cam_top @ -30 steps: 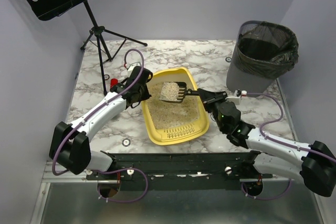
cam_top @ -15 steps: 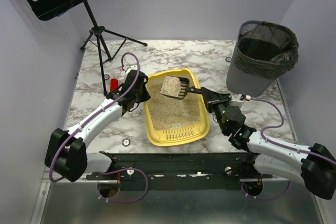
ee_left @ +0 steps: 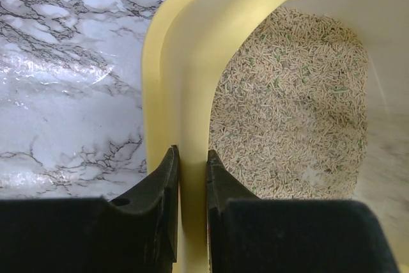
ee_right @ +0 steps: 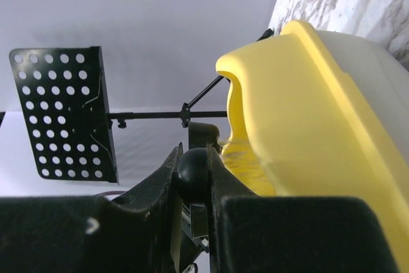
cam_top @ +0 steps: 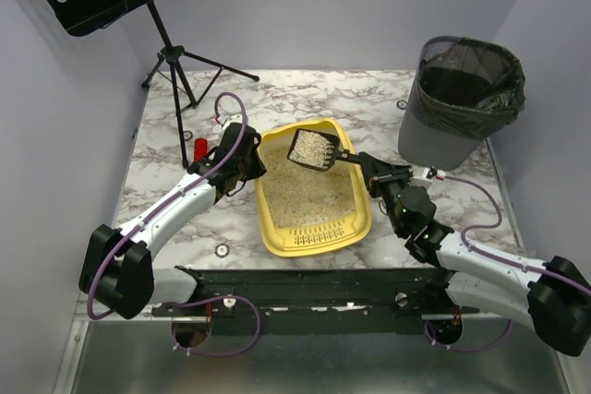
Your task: Clean the litter box
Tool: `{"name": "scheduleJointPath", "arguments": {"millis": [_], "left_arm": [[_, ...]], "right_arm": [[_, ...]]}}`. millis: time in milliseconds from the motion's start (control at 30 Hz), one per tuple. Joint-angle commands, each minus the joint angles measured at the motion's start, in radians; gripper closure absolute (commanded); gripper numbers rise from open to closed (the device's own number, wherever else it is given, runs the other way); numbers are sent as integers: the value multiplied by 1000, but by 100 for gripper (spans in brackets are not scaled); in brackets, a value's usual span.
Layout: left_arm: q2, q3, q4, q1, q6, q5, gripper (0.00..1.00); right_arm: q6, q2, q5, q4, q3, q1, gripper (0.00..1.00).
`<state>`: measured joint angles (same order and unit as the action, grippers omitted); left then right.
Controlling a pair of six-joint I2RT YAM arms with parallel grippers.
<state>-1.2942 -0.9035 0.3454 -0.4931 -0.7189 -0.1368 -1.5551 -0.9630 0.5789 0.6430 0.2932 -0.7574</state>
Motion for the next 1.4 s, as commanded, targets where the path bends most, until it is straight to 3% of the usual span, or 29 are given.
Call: {"name": "scheduleJointPath", "arguments": {"millis": [0,100,233,333,467,567,667,800,900,1033,1133,1233,1300,1367], "left_arm": [[-8,-5,-75,-12,-82,121,100],[-5,-11,-54,-12,-74,121,100],[6,3,-80,-12,-77,112,100],[7,-6,-62,-12,-67,112,100],[4,3,-83,-12,-67,115,100],[-5,-12,-52,-12,-56,112,100],[-7,0,-77,-12,-60,118,100],[-14,-15,-54,-12,-51,121,100],[-19,5,-80,-12,-60,124,100],[-30,-20,-46,-12,-48,132,100],[-17,2,-74,-12,-56,112,100],[-27,-27,-43,-12,-42,121,100],[-22,-20,-54,-12,-42,120,100],[-22,-2,-74,-12,-47,127,100]], "right_arm": [[93,-62,-74,140,55,4,100],[14,-28,22,126,-3,7,100],[89,-75,-68,168,43,7,99],[46,-25,22,156,-22,12,100],[249,-40,-103,169,49,16,100],[135,24,15,89,-11,21,100],[298,-43,-146,168,60,23,100],[150,27,13,149,-34,27,100],[288,-77,-186,243,58,27,99],[123,-36,-30,284,-58,43,100],[231,-92,-172,352,12,43,100],[190,-51,-41,379,-58,44,100],[193,-59,-100,283,19,43,100],[269,-114,-239,297,64,44,100]]}}
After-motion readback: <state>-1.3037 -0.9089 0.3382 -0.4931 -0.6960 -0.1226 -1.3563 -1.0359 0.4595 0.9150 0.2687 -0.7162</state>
